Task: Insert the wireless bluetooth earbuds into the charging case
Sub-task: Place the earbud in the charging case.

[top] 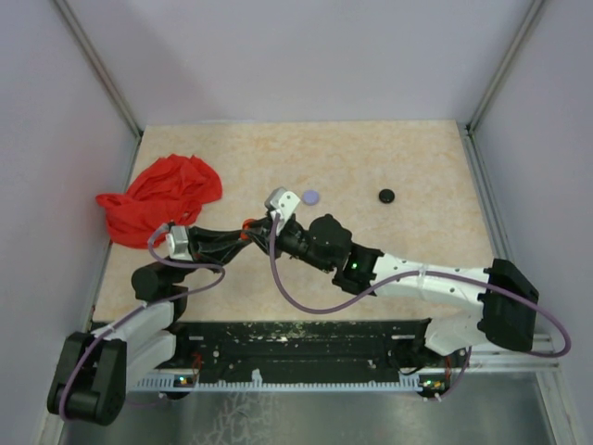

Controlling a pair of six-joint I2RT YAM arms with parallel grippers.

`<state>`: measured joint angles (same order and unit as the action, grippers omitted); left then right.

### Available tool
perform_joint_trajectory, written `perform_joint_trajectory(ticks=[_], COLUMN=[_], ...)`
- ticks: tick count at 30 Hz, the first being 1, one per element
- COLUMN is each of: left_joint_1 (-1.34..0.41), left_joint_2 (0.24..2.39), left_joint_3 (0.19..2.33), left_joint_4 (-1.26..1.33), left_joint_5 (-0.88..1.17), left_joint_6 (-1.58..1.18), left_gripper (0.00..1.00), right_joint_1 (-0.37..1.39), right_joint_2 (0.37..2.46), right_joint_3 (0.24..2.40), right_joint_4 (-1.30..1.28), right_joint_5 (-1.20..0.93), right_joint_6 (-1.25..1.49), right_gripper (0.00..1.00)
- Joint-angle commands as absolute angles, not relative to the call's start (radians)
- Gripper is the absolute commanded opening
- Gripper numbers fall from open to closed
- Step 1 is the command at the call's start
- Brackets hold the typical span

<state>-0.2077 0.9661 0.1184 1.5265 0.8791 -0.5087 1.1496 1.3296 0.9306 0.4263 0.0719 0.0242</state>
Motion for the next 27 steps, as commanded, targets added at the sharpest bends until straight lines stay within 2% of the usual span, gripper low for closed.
perform_joint_trajectory(ticks=[1,11,21,27], left_joint_1=[-0.212,-0.210,-0.210,-0.210], left_joint_2=[0.953,0.948,0.946,0.938], left_joint_3=[0.112,0.109,0.102,0.098], left_joint_4=[1.786,1.781,1.781,1.764], left_joint_5=[0.828,0.808,0.782,0.768], left_joint_6=[-0.513,-0.514,-0.507,-0.482], left_gripper=[0.00,0.00,0.00,0.00], right_joint_1=[1.188,1.212,1.213,1.224], right_joint_2=[1.347,1.332,1.318,1.349], right_joint_3=[0.905,0.832,0.835,0.914], right_joint_4=[0.481,0.617,0.563,0.432], right_joint_5=[0.092,0.120,0.186,0.209], right_joint_6=[0.070,0.094,0.073,0.128], right_gripper=[0.13,0.13,0.12,0.14])
